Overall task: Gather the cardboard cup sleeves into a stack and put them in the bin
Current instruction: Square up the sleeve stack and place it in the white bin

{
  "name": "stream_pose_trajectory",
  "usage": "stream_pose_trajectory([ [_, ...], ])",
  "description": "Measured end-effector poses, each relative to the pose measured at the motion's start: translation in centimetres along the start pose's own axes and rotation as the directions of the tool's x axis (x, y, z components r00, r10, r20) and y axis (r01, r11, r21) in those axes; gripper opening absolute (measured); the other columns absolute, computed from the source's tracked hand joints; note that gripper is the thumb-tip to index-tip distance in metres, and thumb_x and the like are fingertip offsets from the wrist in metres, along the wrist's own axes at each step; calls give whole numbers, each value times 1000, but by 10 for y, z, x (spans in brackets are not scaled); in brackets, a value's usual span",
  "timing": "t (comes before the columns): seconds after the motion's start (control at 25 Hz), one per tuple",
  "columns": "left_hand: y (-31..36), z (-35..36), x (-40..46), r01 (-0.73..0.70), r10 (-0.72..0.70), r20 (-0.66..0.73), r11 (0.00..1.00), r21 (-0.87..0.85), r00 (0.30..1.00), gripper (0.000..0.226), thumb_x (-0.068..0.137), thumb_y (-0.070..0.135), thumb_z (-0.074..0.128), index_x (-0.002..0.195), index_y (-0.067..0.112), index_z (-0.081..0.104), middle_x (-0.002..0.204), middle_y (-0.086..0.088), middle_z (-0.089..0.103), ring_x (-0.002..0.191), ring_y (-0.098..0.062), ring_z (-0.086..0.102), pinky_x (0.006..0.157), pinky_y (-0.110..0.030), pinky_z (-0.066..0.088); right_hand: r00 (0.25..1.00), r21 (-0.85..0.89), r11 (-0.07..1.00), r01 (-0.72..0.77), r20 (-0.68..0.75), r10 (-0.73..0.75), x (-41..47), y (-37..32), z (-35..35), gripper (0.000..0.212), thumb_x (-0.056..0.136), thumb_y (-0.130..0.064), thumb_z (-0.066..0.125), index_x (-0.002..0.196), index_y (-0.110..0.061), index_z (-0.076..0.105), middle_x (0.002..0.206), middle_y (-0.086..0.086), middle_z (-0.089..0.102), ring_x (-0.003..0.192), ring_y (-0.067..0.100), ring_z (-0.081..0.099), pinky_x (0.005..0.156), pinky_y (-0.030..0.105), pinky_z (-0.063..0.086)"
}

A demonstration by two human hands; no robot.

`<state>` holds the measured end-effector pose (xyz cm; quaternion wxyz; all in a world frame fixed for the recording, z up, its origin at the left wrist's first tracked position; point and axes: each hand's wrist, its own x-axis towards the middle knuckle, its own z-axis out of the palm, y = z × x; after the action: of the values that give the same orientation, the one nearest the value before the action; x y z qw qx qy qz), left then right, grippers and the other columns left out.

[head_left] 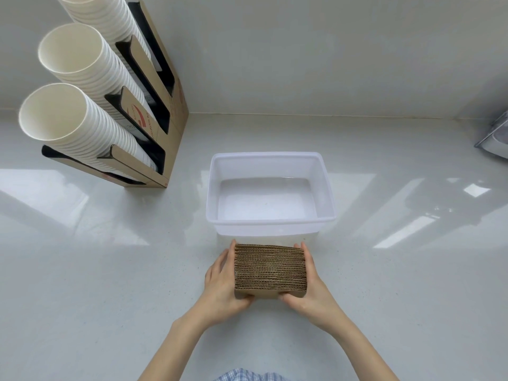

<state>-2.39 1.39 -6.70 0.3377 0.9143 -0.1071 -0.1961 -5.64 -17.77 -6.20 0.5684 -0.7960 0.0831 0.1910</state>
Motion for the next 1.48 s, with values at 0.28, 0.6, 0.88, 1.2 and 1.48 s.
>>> stream_pose_trajectory([
  [0.28, 0, 9, 3, -27, 25, -39, 998, -64, 999, 106, 65, 50, 54, 137, 20, -17, 148, -2, 29, 136, -22, 25, 113, -40, 23, 995, -8, 999, 32, -96, -33, -2, -1, -1, 93, 76, -2, 64, 138, -39, 5, 143, -20, 29, 126, 0, 37, 87, -10, 27],
  [0.6, 4, -4, 2, -28, 27, -5, 998, -58, 1000, 107, 51, 62, 44, 135, 30, -13, 138, 5, 38, 131, -18, 27, 111, -34, 19, 997, -99, 994, 53, -44, -58, -1, -5, -9, 107, 71, -20, 70, 144, -20, -7, 146, -13, 17, 134, 2, 26, 100, 2, 20],
  [0.88, 4, -7, 5, -11, 10, -10, 995, -100, 1000, 88, 52, 54, 53, 129, 20, 28, 113, 15, 37, 121, -18, 36, 107, -35, 26, 998, -155, 987, 37, -51, -45, 1, -6, -12, 80, 70, -20, 73, 126, -39, 20, 112, -19, 51, 97, -6, 55, 78, 2, 40],
  [1.2, 7, -13, 9, -21, 22, 24, 999, -33, 999, 93, 49, 54, 56, 129, 15, 28, 118, 4, 46, 119, -20, 41, 105, -35, 30, 999, -175, 984, 29, -39, -36, 2, -12, -16, 72, 68, -20, 73, 121, -38, 27, 102, -15, 54, 88, -9, 56, 70, 2, 42],
  [1.48, 10, -16, 9, -69, 68, 46, 998, 12, 997, 79, 62, 38, 65, 129, 20, 28, 109, 11, 41, 116, -21, 43, 101, -35, 31, 995, -364, 927, 95, 16, -96, 2, -23, -18, 99, 66, -35, 69, 143, -23, 8, 127, -8, 29, 124, 15, 40, 100, 20, 32],
])
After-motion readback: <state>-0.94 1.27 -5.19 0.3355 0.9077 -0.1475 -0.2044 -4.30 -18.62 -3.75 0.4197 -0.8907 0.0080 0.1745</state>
